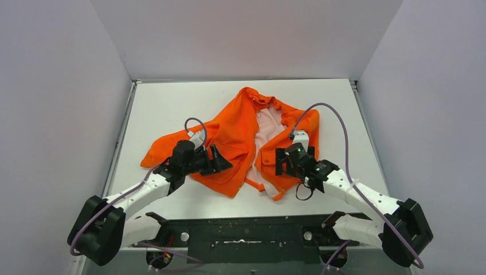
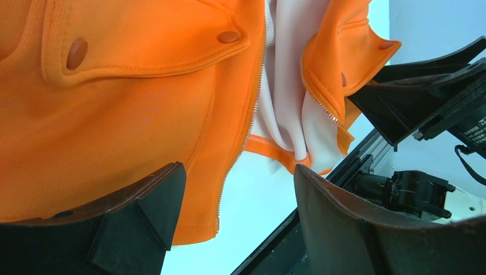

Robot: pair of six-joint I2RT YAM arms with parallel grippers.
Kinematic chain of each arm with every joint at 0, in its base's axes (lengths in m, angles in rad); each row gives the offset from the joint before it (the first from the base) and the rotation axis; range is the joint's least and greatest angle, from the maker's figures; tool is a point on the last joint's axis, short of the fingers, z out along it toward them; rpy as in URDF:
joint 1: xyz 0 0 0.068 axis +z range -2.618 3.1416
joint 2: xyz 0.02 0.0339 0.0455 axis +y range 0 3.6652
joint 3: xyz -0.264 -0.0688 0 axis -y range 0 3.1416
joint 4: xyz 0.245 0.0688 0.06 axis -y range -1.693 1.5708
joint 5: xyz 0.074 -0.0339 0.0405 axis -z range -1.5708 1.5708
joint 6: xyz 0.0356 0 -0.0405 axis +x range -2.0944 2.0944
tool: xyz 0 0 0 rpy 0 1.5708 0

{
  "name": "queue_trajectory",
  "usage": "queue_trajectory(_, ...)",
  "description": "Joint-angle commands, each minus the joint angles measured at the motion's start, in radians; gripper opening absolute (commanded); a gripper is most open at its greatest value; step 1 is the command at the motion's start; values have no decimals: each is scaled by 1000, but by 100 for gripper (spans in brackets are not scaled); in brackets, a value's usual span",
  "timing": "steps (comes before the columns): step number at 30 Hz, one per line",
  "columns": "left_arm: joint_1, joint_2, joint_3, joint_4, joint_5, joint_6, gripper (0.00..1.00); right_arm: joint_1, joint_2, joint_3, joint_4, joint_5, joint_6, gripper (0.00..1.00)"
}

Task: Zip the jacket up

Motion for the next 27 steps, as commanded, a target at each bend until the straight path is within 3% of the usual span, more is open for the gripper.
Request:
queue_trajectory(1, -19, 26, 57, 42, -17, 21, 69, -34, 43, -32, 146, -15, 19, 93)
queue_trajectory(6, -31, 51, 57, 54, -24, 20, 69, -42, 127, -63, 228, -22, 22, 93)
queue_trajectory(9, -35, 65, 49, 62, -36, 21, 69, -41, 167, -78, 262, -18, 22, 87)
queue_trajectory(11, -38, 82, 37, 69, -44, 21, 69, -42, 180, -87, 269, -17, 17, 78)
queue_trajectory(14, -43, 103, 25, 74, -68, 25, 68, -48, 178, -92, 264, -5, 6, 55)
queue_trajectory(19, -48, 135, 26, 76, -88, 32, 68, -78, 118, -60, 216, 34, -4, 0)
queue_trajectory(27, -59, 190, 26, 114, -107, 32, 68, -94, 32, 177, -4, 271, -121, 0)
